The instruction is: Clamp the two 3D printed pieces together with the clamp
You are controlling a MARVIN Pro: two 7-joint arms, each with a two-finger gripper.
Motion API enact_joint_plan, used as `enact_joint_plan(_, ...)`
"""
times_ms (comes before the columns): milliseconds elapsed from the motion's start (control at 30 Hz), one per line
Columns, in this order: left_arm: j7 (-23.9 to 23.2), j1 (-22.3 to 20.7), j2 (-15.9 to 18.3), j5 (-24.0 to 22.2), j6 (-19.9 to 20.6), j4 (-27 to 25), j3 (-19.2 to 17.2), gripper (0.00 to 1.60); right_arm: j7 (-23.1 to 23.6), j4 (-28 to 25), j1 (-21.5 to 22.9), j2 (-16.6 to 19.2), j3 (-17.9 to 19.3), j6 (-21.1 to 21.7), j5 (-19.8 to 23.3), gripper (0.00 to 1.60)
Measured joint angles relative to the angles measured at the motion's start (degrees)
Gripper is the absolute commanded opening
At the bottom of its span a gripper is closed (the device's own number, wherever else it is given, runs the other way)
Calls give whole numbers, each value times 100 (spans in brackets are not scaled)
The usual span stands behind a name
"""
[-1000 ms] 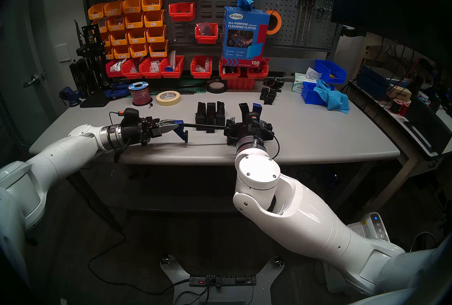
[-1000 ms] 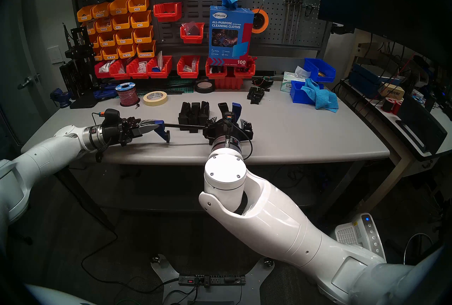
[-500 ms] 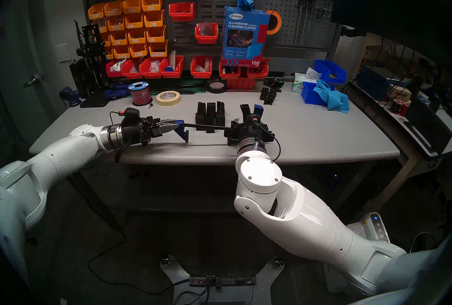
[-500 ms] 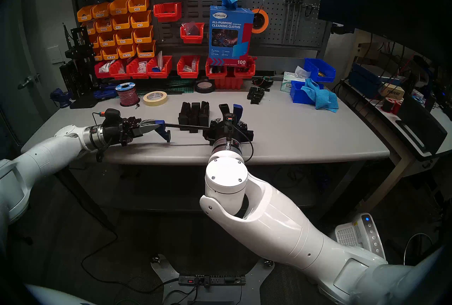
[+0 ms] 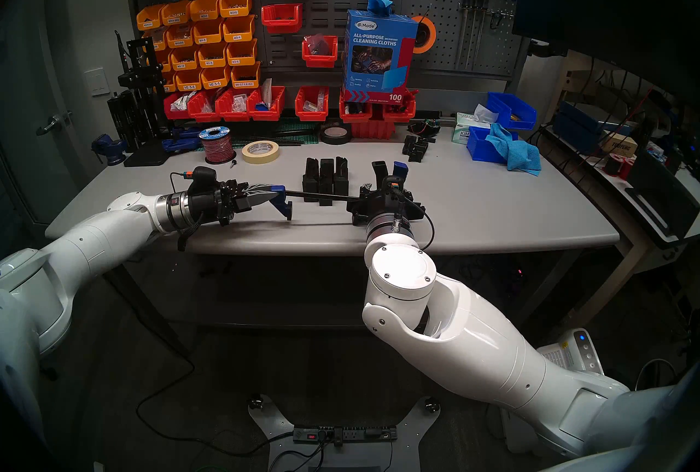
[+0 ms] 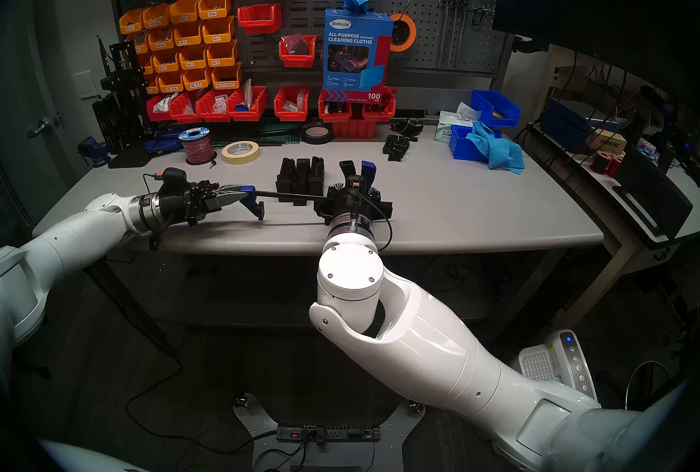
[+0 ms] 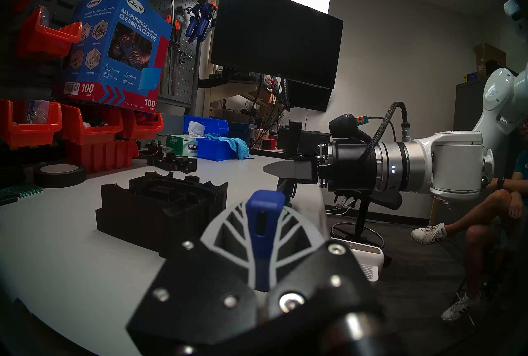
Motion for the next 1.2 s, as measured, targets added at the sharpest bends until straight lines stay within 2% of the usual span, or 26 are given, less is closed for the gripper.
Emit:
enact_joint_plan(300, -2, 0, 16, -2, -2, 18, 11, 0, 25, -20, -6, 36, -62, -68, -44, 0)
enact_joint_plan(767, -2, -10, 64, -30, -9, 37, -4, 0, 42, -178, -180, 95, -145, -406, -84, 0)
enact_joint_plan(1200, -2, -17, 63, -52, -15, 30, -4, 0, 217, -473, -288, 428, -145, -569, 97, 0)
